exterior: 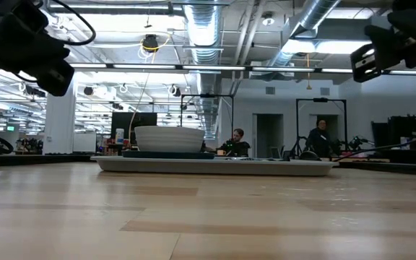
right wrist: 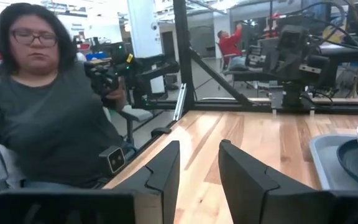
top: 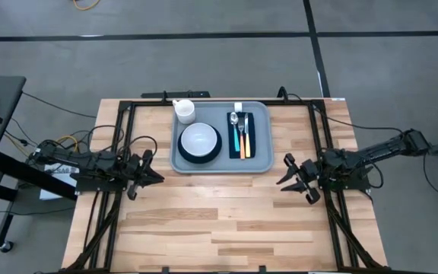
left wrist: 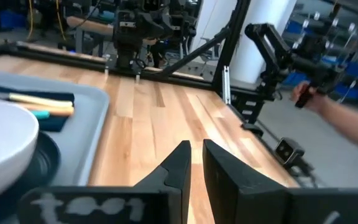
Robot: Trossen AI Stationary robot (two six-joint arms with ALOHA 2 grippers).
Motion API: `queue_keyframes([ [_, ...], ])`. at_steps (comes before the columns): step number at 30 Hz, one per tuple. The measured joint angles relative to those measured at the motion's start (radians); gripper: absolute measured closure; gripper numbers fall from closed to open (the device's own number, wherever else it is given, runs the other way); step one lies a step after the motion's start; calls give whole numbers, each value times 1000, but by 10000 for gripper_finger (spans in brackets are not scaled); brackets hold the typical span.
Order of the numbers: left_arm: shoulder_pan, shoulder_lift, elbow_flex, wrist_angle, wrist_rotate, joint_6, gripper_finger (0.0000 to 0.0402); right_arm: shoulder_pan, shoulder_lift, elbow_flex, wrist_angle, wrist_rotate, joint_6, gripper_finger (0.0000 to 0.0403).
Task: Set up tray
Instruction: Return to Home Position
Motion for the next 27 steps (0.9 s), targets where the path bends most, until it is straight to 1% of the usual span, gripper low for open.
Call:
queue_keyframes([
  [5,0,0,0,-1,7,-106,372,7,0,0,-1,0,-2,301],
  [7,0,0,0,-2,6,-126,372,7,0,0,-1,1,-2,301],
  [12,0,0,0,-3,4,-99,372,7,0,0,-1,2,-2,301],
  [27,0,0,0,-4,5,-112,372,7,0,0,-3,2,-1,301],
])
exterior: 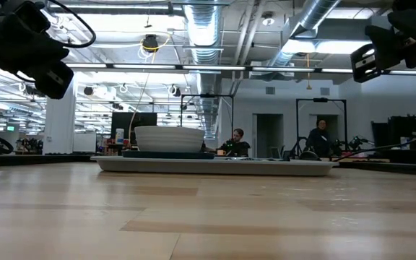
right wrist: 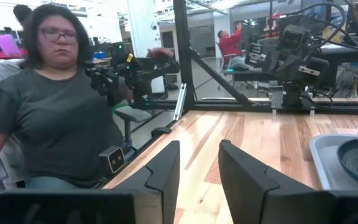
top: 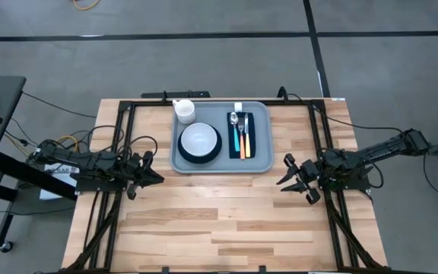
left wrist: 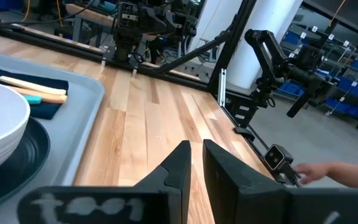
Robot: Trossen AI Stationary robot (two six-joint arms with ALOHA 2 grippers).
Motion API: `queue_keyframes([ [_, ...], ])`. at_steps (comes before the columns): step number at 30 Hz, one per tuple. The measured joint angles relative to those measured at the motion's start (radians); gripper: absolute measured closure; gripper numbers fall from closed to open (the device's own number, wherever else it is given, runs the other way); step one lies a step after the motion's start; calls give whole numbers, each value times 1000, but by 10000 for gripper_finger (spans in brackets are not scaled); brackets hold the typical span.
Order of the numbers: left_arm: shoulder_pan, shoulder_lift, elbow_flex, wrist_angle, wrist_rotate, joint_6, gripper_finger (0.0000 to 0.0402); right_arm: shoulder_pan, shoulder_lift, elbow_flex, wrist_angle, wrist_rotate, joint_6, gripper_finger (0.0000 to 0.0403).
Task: Set up tray
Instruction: Return to Home Position
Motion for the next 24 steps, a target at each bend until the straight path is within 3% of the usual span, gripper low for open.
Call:
queue_keyframes([
  [7,-5,-59,0,1,1,117,372,0,0,0,-2,0,0,301],
  [17,98,-57,-2,2,7,127,372,0,0,1,-60,0,0,301],
  [24,98,-57,-1,1,-15,122,372,0,0,1,-106,0,0,301],
])
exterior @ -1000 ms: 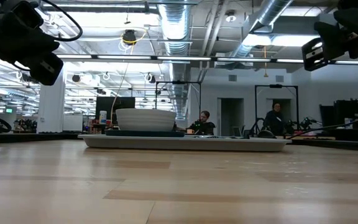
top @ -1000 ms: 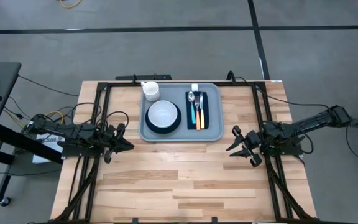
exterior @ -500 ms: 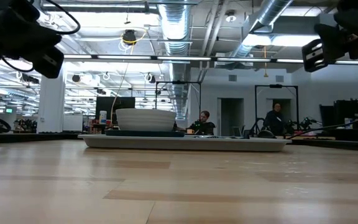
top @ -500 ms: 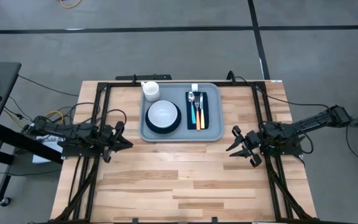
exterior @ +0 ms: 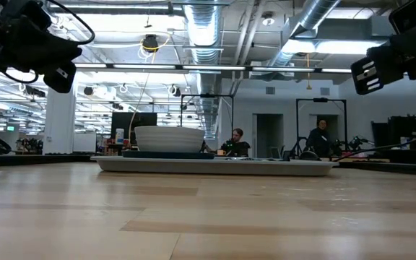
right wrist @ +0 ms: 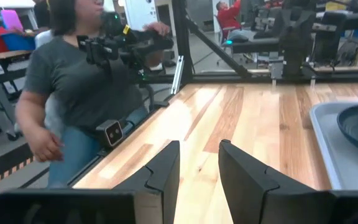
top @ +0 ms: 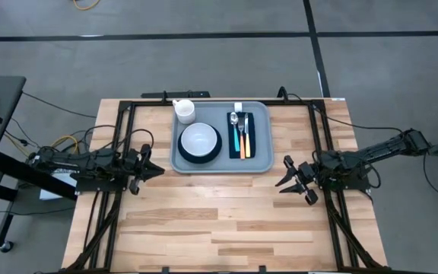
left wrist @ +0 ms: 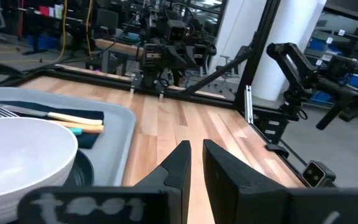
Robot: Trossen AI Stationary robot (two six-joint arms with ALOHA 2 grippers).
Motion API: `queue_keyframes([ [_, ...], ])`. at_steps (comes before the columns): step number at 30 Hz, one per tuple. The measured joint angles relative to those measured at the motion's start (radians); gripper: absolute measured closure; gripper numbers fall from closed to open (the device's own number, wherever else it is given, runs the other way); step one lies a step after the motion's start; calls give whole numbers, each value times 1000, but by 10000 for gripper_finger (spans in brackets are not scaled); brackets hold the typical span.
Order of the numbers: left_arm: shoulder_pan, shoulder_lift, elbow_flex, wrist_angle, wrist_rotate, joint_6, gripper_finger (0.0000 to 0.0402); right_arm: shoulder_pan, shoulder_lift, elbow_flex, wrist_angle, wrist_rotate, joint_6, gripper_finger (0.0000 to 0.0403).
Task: Set up tray
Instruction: Return to Home Position
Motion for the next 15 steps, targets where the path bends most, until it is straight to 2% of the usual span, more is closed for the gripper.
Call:
queue_keyframes([
  [15,0,5,0,-1,1,-1,372,0,0,0,-31,0,0,301],
])
